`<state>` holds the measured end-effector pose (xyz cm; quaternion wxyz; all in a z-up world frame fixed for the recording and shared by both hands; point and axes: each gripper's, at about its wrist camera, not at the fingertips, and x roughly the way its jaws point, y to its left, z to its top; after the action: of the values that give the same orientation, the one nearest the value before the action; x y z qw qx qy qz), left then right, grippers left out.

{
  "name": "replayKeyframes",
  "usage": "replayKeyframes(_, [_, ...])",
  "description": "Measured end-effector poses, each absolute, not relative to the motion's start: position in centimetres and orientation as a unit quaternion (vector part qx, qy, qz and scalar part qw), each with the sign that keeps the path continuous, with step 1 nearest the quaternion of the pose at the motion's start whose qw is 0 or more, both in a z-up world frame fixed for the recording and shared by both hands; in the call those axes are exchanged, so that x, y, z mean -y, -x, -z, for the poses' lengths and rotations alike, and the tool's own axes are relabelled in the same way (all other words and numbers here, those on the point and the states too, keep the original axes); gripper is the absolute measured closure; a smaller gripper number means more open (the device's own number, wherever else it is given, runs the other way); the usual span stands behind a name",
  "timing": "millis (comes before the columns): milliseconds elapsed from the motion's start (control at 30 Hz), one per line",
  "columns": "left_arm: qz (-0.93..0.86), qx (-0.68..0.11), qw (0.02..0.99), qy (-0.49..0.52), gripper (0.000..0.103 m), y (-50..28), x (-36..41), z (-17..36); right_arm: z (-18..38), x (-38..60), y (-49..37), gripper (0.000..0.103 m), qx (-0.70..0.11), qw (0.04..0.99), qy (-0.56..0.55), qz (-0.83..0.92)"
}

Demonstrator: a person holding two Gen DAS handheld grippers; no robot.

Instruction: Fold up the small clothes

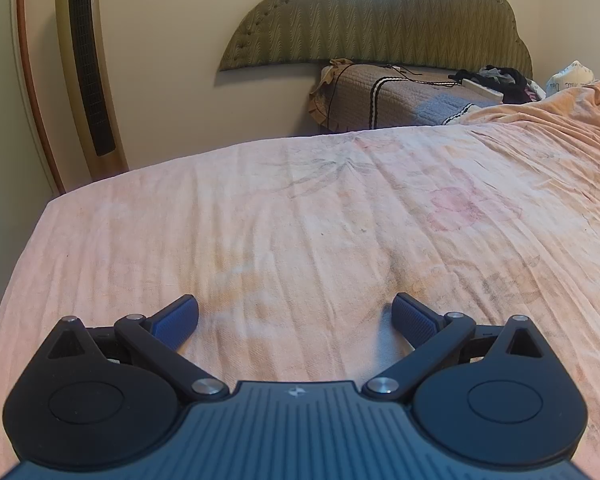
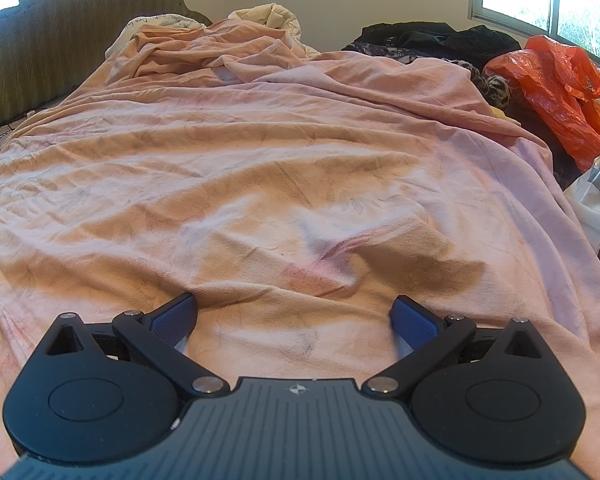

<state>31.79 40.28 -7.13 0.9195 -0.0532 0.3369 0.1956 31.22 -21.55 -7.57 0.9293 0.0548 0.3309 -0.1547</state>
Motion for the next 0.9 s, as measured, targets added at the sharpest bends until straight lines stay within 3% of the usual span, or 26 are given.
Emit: replayKeyframes(900, [-0.195,-0.337,0.920,0.053,0.000,-31.78,-40.48,7.11,7.53,21.56,-31.20,0.000,-0.331,0.929,-0.055,0.155])
